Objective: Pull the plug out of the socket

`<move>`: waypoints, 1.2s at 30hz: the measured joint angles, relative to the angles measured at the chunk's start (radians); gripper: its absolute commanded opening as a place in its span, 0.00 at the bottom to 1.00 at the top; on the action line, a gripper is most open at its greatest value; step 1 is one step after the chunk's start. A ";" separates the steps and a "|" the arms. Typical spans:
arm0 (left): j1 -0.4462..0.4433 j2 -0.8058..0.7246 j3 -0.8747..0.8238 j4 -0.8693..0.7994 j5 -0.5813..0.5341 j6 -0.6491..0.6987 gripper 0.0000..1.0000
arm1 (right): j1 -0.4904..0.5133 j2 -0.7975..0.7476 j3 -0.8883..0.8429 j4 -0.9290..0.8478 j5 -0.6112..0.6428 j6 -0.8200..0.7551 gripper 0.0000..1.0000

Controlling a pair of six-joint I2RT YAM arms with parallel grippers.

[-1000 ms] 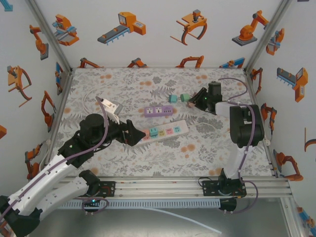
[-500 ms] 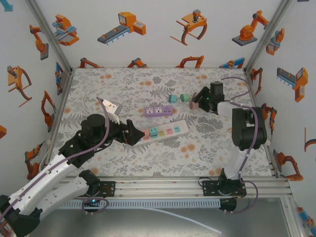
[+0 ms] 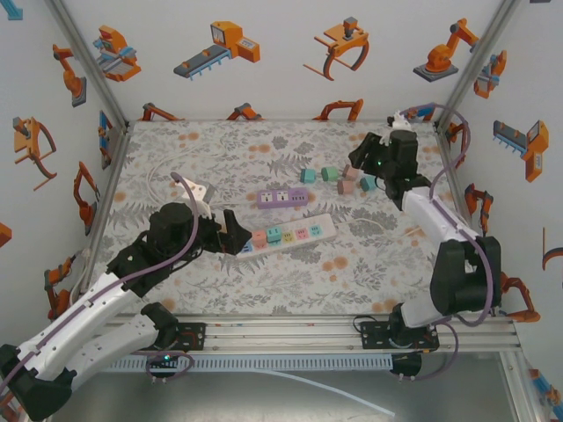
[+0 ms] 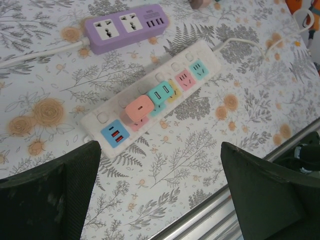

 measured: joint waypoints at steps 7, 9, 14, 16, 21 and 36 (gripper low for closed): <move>0.000 0.000 -0.001 -0.029 -0.091 -0.030 0.97 | 0.175 -0.124 -0.077 0.097 -0.136 -0.365 0.52; 0.000 0.001 -0.002 -0.042 -0.119 -0.044 0.97 | 0.205 -0.129 -0.091 0.111 -0.201 -0.454 0.52; 0.002 0.005 -0.012 -0.078 -0.185 -0.086 0.97 | 0.263 -0.127 -0.106 0.110 -0.373 -0.662 0.52; 0.004 0.009 -0.016 -0.092 -0.202 -0.101 0.97 | 0.285 -0.122 -0.106 0.098 -0.438 -0.735 0.52; 0.024 0.026 -0.023 -0.110 -0.222 -0.136 0.97 | 0.338 -0.080 -0.085 -0.033 -0.583 -0.943 0.53; 0.069 0.110 -0.065 -0.107 -0.209 -0.202 0.97 | 0.522 0.181 0.166 -0.517 -0.619 -1.353 0.56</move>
